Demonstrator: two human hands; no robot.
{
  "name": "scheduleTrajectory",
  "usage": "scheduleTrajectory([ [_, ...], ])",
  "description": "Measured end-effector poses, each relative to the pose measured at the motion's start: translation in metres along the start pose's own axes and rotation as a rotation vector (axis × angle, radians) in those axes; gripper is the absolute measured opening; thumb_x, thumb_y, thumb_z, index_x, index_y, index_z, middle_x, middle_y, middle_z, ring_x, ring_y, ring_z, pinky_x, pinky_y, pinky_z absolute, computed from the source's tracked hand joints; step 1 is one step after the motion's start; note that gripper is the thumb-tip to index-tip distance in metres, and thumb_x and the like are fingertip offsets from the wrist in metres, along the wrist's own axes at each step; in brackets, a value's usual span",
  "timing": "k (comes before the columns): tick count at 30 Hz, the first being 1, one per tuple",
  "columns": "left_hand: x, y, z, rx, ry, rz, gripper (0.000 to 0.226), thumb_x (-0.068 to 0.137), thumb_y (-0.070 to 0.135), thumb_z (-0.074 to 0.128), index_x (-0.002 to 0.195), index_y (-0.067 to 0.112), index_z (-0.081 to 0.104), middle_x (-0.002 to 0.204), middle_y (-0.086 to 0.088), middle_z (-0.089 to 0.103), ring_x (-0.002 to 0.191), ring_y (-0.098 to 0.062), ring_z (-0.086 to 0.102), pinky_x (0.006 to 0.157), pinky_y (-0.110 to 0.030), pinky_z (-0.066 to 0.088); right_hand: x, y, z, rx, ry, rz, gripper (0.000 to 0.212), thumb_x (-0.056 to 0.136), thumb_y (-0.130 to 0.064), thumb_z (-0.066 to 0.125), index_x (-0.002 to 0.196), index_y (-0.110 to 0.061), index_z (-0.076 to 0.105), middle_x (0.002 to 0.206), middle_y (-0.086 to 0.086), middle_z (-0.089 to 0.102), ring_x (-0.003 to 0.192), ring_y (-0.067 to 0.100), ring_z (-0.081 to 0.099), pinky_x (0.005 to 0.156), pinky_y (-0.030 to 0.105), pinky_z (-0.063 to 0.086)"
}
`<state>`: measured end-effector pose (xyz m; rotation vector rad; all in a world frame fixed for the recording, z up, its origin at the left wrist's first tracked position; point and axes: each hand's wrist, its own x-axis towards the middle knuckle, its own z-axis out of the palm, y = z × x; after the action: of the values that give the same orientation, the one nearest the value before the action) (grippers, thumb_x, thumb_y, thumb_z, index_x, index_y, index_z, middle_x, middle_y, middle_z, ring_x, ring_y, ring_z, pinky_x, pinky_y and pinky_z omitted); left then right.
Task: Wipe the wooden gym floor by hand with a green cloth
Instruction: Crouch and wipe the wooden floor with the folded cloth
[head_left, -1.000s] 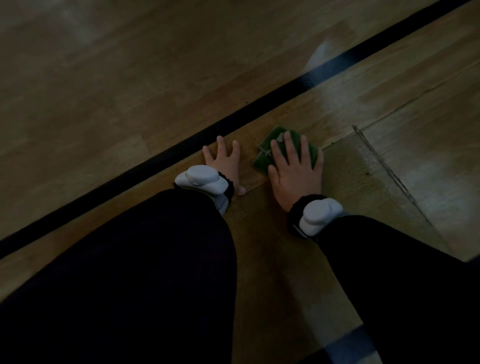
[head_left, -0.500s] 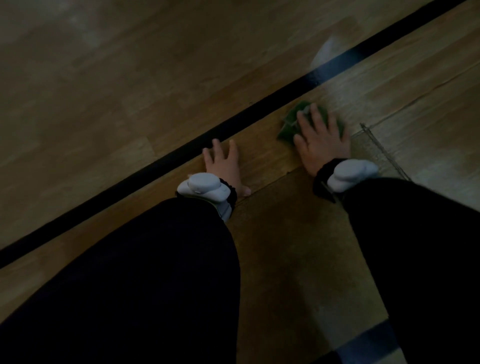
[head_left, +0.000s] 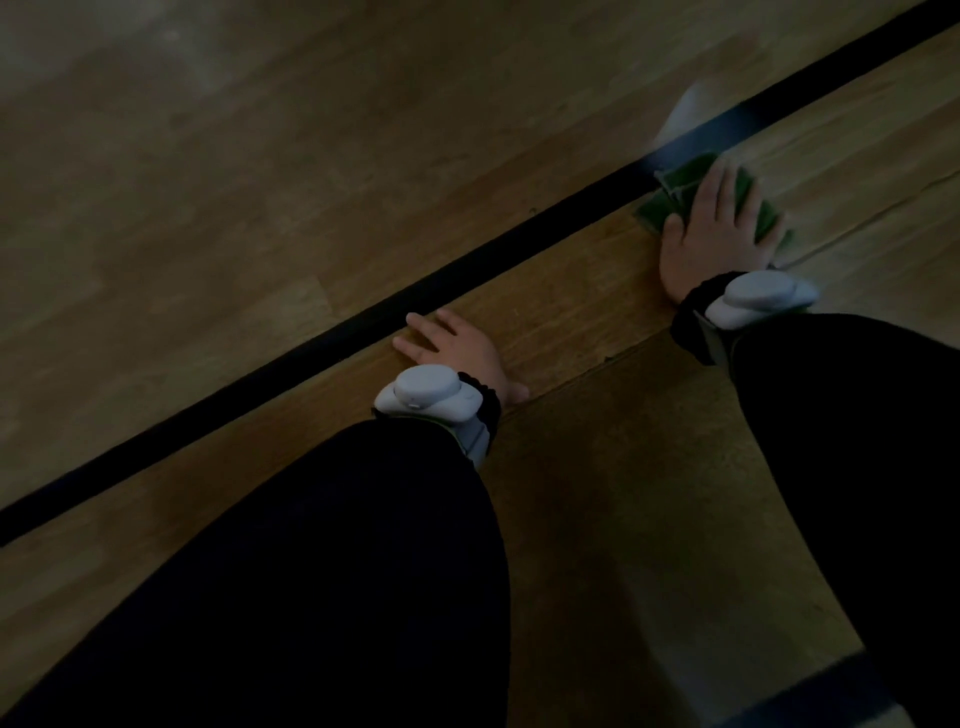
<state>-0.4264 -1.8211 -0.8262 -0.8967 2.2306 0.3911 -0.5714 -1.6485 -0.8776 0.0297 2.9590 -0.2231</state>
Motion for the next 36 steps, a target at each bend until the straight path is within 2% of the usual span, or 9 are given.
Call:
scheduleTrajectory([
  [5,0.002,0.001,0.001,-0.014,-0.008,-0.011,0.126,0.072,0.044,0.076,0.148,0.001,-0.014,0.154,-0.026,-0.018,0.140,-0.051,-0.008,0.116,-0.058,0.008,-0.006,-0.030,-0.002,0.031,-0.053,-0.121,0.067,0.101,-0.040,0.027,0.152,-0.015,-0.009,0.161,0.004,-0.001,0.148,0.024,-0.003,0.117,0.051,-0.002],
  [11,0.005,0.003,0.001,-0.020,-0.015,-0.038,0.124,0.073,0.041,0.077,0.148,0.002,-0.014,0.154,-0.025,-0.019,0.140,-0.051,-0.008,0.114,-0.059,0.008,-0.026,-0.100,0.017,-0.089,-0.139,-0.467,0.064,0.100,-0.040,0.026,0.153,-0.018,-0.002,0.161,-0.001,-0.006,0.148,0.024,-0.005,0.116,0.051,-0.002],
  [13,0.010,0.003,0.006,-0.039,0.018,-0.050,0.111,0.082,0.039,0.070,0.149,0.003,-0.012,0.154,-0.024,-0.018,0.140,-0.051,-0.007,0.114,-0.059,0.009,-0.041,-0.118,0.022,-0.120,-0.151,-0.606,0.062,0.100,-0.040,0.026,0.153,-0.019,-0.001,0.161,-0.001,-0.006,0.147,0.023,-0.005,0.116,0.050,-0.002],
  [17,0.016,0.007,0.012,-0.043,0.123,-0.078,0.071,0.101,0.030,0.039,0.150,0.003,-0.004,0.156,-0.023,-0.009,0.141,-0.050,-0.004,0.116,-0.056,0.004,-0.059,-0.136,0.028,-0.133,-0.192,-0.833,0.059,0.101,-0.040,0.025,0.153,-0.023,0.003,0.161,-0.005,-0.004,0.148,0.019,-0.004,0.116,0.047,-0.001],
  [21,0.017,0.007,0.015,-0.048,0.115,-0.091,0.080,0.097,0.032,0.049,0.151,0.004,-0.004,0.156,-0.022,-0.011,0.141,-0.051,-0.003,0.115,-0.057,0.009,-0.053,-0.127,0.028,-0.140,-0.181,-0.874,0.057,0.102,-0.042,0.022,0.153,-0.026,0.003,0.161,-0.008,-0.004,0.148,0.017,-0.004,0.117,0.044,-0.004],
  [26,0.014,0.007,0.007,-0.061,0.063,-0.087,0.096,0.092,0.031,0.060,0.149,0.004,-0.013,0.155,-0.023,-0.016,0.140,-0.052,-0.007,0.113,-0.059,0.008,-0.026,-0.117,0.020,-0.120,-0.149,-0.704,0.056,0.102,-0.041,0.024,0.153,-0.027,0.004,0.161,-0.008,-0.001,0.148,0.020,-0.003,0.116,0.050,-0.001],
  [30,0.008,0.006,-0.004,-0.013,-0.055,-0.037,0.126,0.074,0.043,0.076,0.146,0.000,-0.018,0.152,-0.027,-0.023,0.139,-0.053,-0.012,0.115,-0.061,0.008,0.017,-0.086,0.008,-0.091,-0.145,-0.560,0.057,0.102,-0.040,0.024,0.153,-0.025,0.004,0.161,-0.006,0.001,0.148,0.023,0.000,0.116,0.053,0.001],
  [36,0.007,0.003,-0.002,-0.022,-0.050,-0.012,0.129,0.071,0.044,0.077,0.147,0.002,-0.017,0.153,-0.026,-0.023,0.139,-0.053,-0.012,0.115,-0.060,0.010,0.065,-0.031,-0.011,-0.040,-0.101,-0.244,0.058,0.102,-0.039,0.024,0.153,-0.022,0.006,0.161,-0.001,0.003,0.147,0.029,0.002,0.116,0.056,-0.002],
])
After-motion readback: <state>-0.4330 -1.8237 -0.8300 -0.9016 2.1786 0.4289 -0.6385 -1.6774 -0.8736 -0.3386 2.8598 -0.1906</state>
